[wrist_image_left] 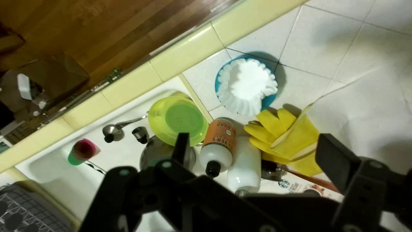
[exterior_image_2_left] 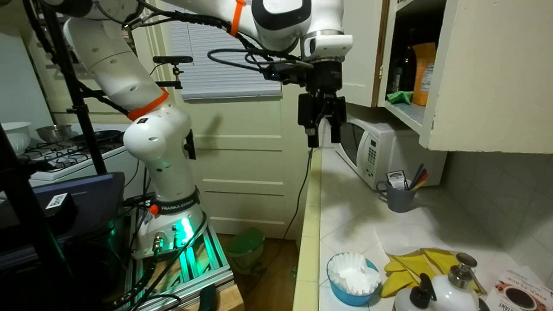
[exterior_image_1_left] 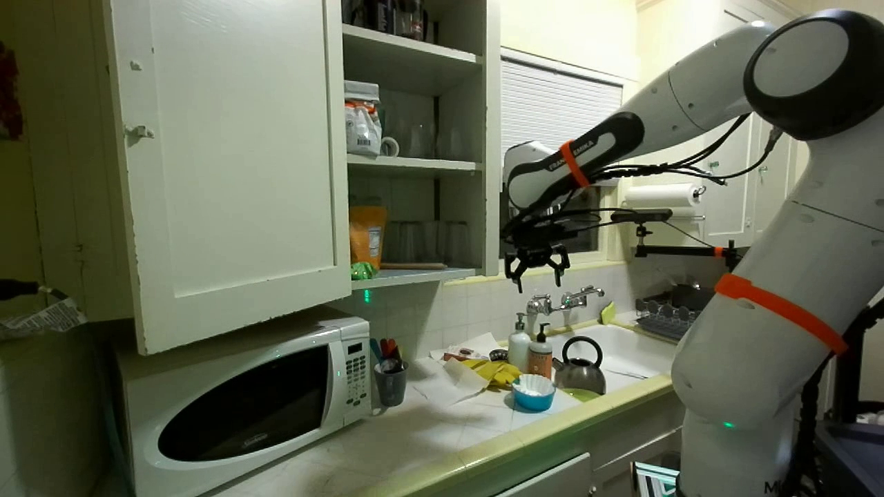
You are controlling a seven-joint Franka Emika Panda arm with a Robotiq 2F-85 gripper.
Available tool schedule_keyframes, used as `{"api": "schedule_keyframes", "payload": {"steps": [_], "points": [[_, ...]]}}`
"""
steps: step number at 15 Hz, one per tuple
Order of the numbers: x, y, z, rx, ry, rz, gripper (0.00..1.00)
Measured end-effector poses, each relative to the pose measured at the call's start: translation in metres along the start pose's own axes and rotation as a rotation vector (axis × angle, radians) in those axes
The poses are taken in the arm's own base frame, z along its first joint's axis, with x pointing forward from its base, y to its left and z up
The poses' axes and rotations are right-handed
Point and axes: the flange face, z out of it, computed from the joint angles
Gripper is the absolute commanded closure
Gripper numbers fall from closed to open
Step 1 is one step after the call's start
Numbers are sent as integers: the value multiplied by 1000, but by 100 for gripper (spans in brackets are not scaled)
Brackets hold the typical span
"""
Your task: Remove the blue bowl from the cupboard
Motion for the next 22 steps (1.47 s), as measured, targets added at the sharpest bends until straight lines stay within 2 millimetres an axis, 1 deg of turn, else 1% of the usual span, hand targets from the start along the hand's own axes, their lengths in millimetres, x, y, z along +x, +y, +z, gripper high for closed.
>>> {"api": "schedule_keyframes", "payload": {"steps": [2, 7, 8, 9, 11, 14, 17, 19, 22], "points": [[1, -5, -9, -34, -13, -8, 0], [3, -9, -8, -40, -10, -12, 0], [5, -12, -14, -19, 19, -41, 0], [6, -16, -24, 2, 51, -82, 0], [7, -18, -49, 27, 101, -175, 0], [10, -12, -82, 56, 167, -321, 0], [13, -5, -109, 77, 239, -444, 0], [12, -3, -114, 80, 252, -466, 0], [12, -4, -114, 80, 253, -473, 0]]}}
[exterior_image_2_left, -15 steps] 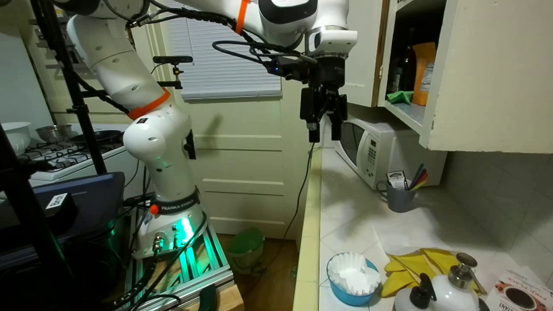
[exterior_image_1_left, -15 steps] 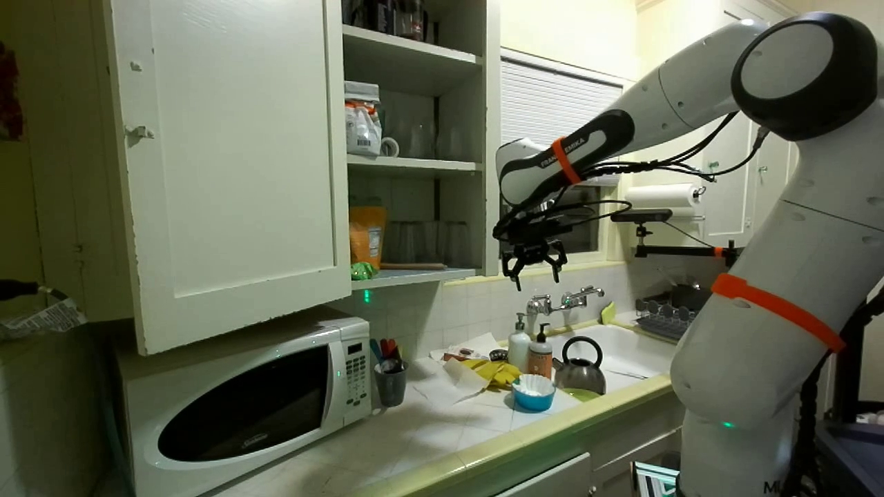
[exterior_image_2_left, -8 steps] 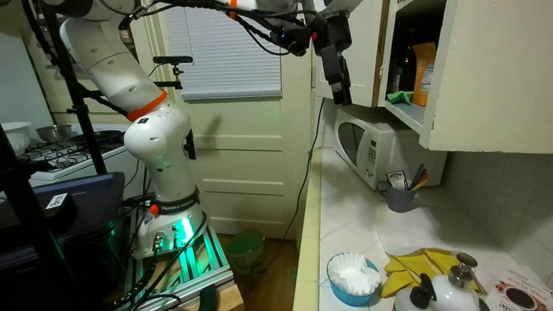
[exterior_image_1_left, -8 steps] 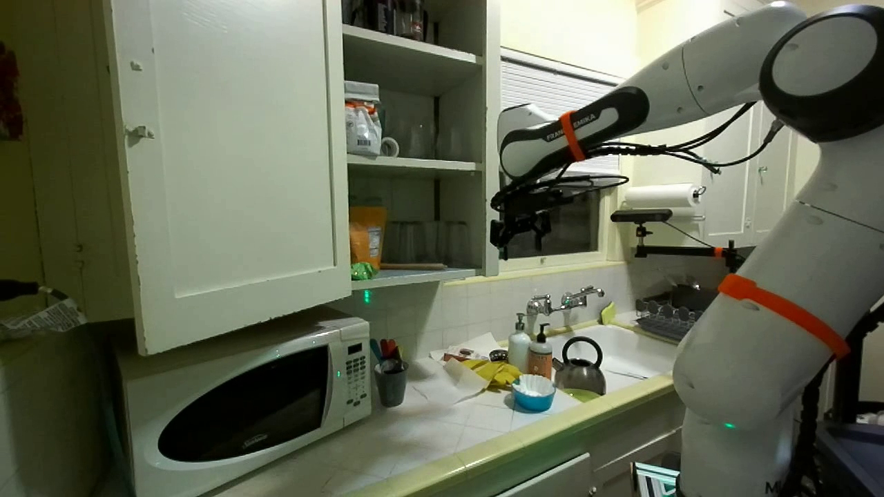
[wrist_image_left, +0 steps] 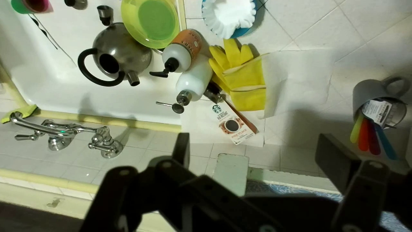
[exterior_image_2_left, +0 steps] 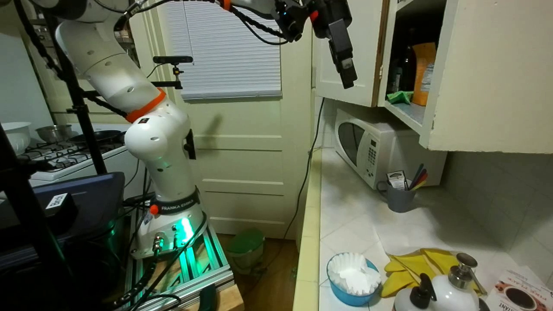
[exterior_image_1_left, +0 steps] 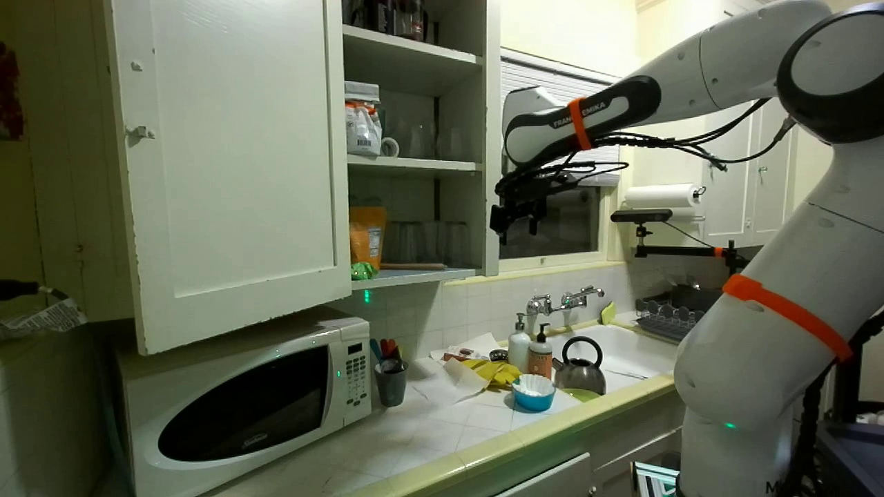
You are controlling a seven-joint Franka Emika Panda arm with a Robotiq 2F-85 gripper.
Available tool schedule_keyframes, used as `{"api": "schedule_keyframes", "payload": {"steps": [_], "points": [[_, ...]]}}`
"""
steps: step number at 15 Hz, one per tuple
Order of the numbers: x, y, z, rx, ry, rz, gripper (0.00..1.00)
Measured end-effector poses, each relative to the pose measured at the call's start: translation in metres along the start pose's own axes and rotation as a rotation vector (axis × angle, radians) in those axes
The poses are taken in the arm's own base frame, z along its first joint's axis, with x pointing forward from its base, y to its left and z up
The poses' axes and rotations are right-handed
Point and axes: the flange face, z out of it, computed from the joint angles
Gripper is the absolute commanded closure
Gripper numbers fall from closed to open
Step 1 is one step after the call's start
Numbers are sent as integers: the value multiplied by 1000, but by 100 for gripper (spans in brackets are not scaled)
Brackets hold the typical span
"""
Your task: Remove the blue bowl from the cupboard
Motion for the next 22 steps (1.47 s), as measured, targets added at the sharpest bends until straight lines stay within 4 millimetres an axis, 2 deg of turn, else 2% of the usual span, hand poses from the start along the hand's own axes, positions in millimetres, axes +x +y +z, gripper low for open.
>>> {"api": "schedule_keyframes", "payload": {"steps": [7, 10, 13, 19, 22], "points": [[1, -1, 0, 2, 6, -2, 0], [8, -9, 0, 44, 45, -36, 0], [25, -20, 1, 117, 97, -114, 0], [59, -33, 9, 206, 159, -402, 0], [69, -35, 12, 207, 159, -417, 0]]}}
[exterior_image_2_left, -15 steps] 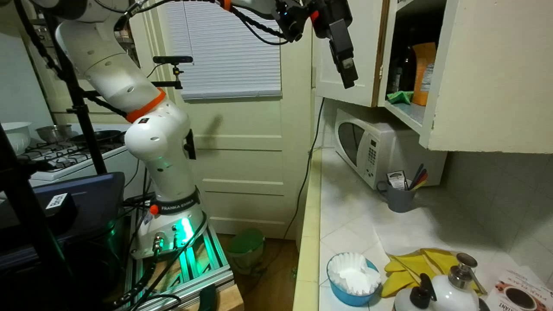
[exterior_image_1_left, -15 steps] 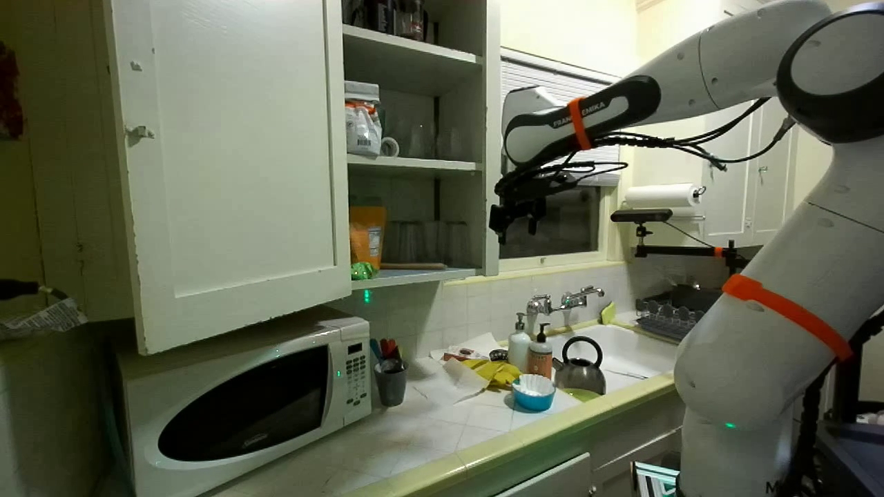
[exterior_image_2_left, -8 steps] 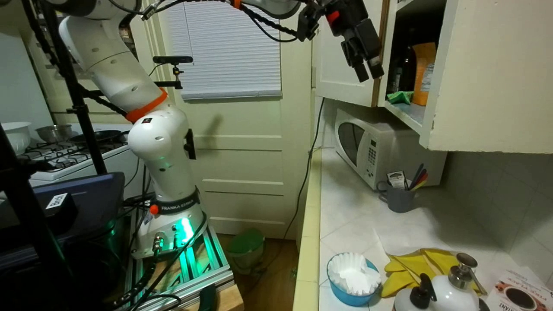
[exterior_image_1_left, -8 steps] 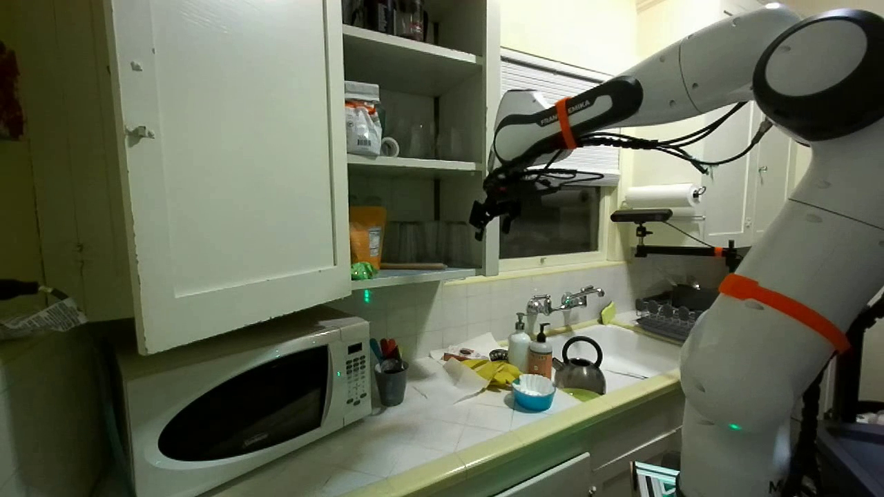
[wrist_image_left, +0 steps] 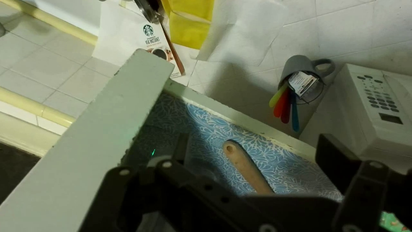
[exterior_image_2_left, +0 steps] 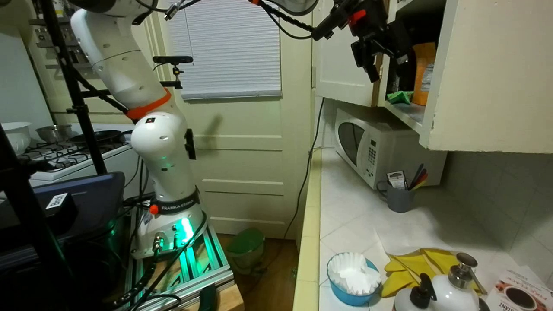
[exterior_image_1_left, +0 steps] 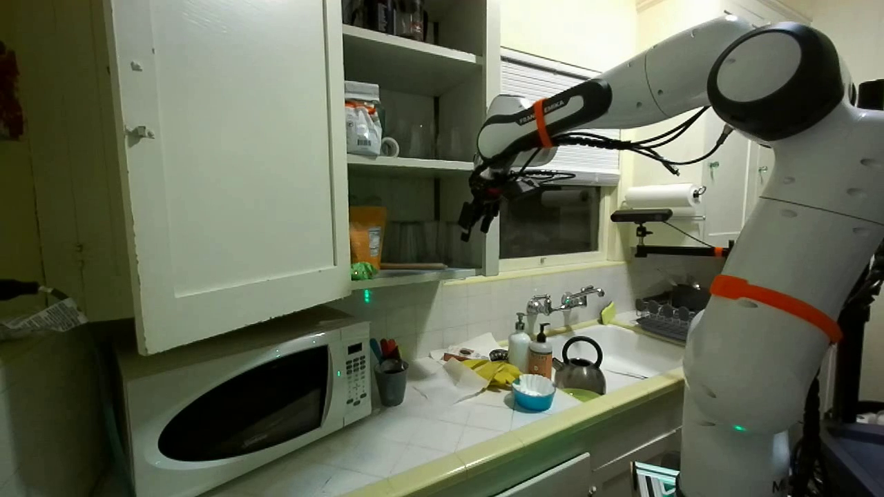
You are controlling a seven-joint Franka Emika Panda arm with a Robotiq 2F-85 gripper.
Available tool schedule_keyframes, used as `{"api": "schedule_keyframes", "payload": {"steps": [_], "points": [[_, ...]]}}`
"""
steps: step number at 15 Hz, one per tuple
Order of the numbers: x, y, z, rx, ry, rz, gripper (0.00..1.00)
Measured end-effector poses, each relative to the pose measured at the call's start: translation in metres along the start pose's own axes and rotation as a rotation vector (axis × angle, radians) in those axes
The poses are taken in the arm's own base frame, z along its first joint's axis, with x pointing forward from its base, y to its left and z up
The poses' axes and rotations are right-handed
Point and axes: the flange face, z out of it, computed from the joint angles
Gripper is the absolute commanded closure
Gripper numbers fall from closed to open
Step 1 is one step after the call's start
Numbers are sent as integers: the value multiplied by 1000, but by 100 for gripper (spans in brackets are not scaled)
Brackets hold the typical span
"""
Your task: Remove the blue bowl from the cupboard
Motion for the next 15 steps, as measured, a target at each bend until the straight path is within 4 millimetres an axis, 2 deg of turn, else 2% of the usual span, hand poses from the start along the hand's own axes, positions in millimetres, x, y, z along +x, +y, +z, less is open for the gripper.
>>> {"api": "schedule_keyframes", "payload": {"steps": [6, 12, 15], "points": [[3, -1, 1, -7, -1, -19, 0], [14, -17, 22, -7, -27, -71, 0], [14, -17, 22, -7, -26, -70, 0]]}}
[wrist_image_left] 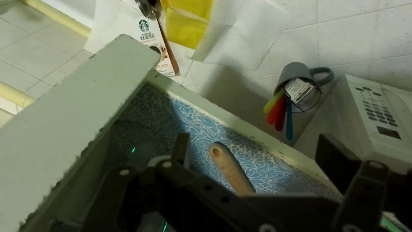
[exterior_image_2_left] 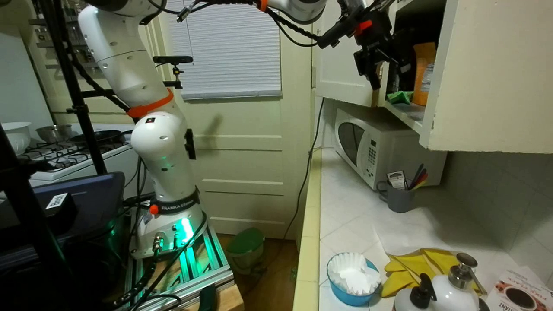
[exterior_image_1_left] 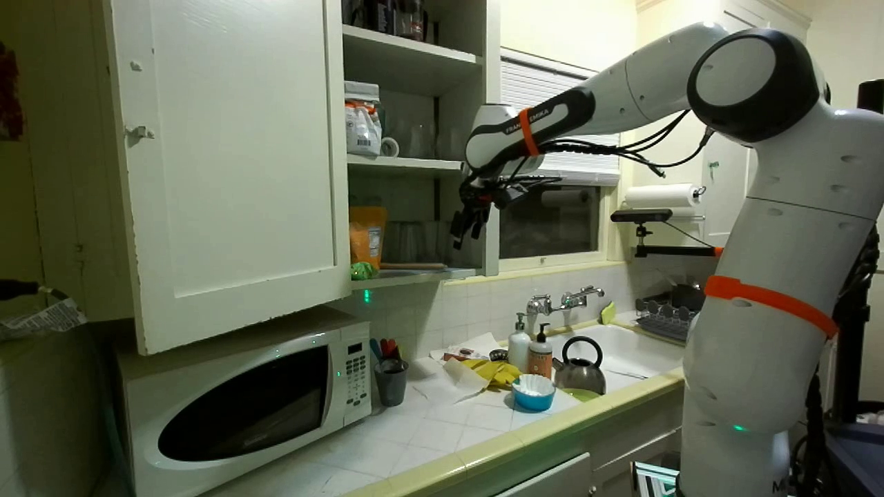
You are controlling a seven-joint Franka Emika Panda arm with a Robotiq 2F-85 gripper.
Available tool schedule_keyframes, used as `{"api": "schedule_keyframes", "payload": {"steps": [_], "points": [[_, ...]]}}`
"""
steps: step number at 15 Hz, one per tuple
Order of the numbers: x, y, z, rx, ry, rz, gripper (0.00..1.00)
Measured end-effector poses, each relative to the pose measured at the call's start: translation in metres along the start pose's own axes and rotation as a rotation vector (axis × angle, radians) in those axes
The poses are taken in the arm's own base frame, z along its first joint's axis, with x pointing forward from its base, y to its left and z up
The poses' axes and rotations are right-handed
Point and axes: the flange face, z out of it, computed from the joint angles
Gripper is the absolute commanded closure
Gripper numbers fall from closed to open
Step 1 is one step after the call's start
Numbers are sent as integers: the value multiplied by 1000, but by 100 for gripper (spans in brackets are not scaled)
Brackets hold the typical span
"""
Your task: Remove the blue bowl from the cupboard
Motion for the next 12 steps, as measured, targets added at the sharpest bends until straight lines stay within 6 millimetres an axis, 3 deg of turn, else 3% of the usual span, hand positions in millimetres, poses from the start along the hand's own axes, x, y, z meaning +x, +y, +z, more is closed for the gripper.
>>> {"api": "schedule_keyframes", "payload": {"steps": [7, 12], "points": [[0, 0, 1, 0, 0, -1, 0], [14, -4, 17, -24, 48, -14, 0]]}}
